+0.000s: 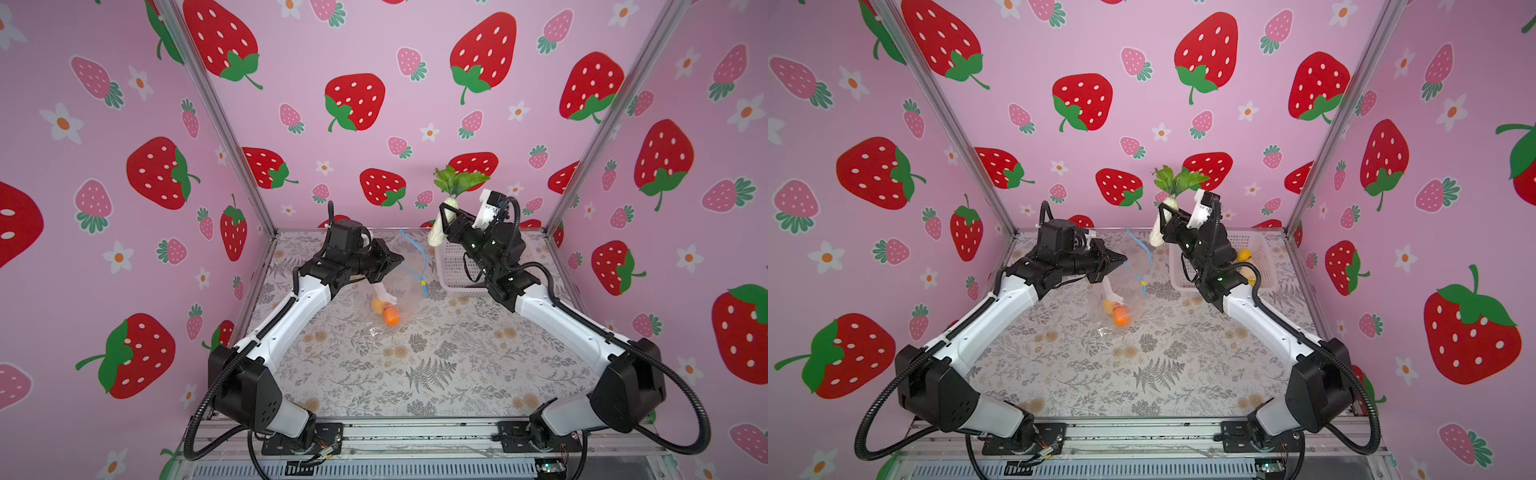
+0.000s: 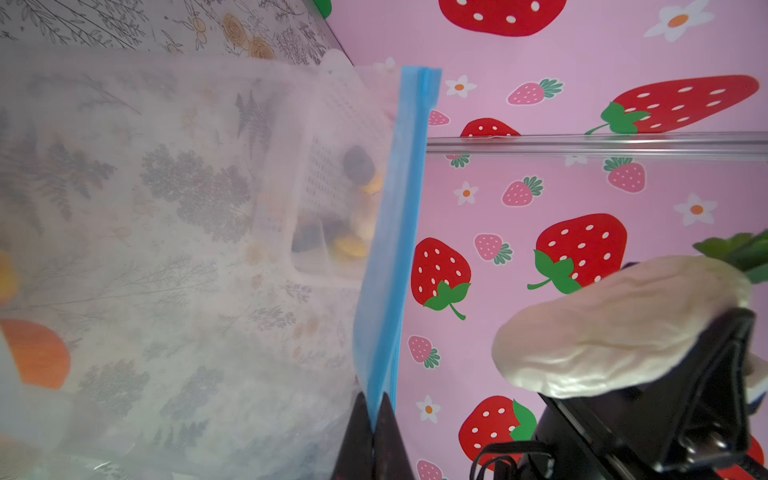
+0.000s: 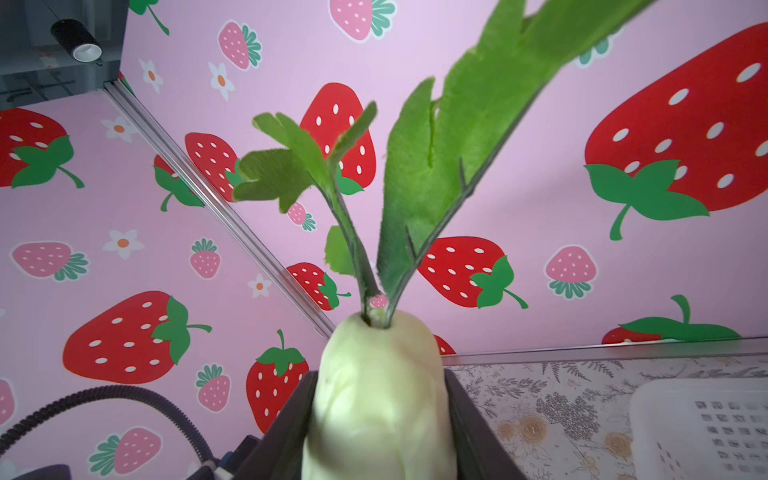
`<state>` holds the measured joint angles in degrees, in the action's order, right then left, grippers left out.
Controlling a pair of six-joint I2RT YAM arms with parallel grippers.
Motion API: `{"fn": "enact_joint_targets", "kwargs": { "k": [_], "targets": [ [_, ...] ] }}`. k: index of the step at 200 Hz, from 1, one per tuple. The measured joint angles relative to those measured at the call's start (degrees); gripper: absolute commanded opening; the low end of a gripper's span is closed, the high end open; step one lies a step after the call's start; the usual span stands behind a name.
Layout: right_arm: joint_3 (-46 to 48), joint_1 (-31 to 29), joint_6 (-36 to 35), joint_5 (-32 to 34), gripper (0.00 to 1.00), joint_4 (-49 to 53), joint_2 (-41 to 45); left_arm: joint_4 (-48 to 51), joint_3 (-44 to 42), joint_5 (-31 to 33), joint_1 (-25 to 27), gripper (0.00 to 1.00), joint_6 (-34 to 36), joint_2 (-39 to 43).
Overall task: Place the food in the zip-top bag and seal the zipper
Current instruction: 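Lift the white radish by its top with the right gripper, then carry the radish over the bag mouth held by the left gripper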
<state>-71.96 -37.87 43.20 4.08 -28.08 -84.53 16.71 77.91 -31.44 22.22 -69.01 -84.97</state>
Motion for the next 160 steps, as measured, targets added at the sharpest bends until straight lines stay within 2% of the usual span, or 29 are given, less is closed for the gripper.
{"fn": "enact_joint_targets", "kwargs": {
  "k": [35,87,160],
  "targets": [
    [-3.56,-4.00,-1.95,3.04,0.37,0.46,-1.70,-1.92,-1.38,0.44,-0.59,0.00,-1.31,2.27],
    [-4.17,-8.63,-4.02,6.54,0.37,2.97,-5.38,-3.67,-3.41,0.50,-0.85,0.00,-1.77,3.34],
    [-4.15,-11.06,-6.34,10.54,0.38,4.98,-5.97,-4.48,-4.15,0.55,-1.36,0.00,-1.77,3.61]
  ]
}}
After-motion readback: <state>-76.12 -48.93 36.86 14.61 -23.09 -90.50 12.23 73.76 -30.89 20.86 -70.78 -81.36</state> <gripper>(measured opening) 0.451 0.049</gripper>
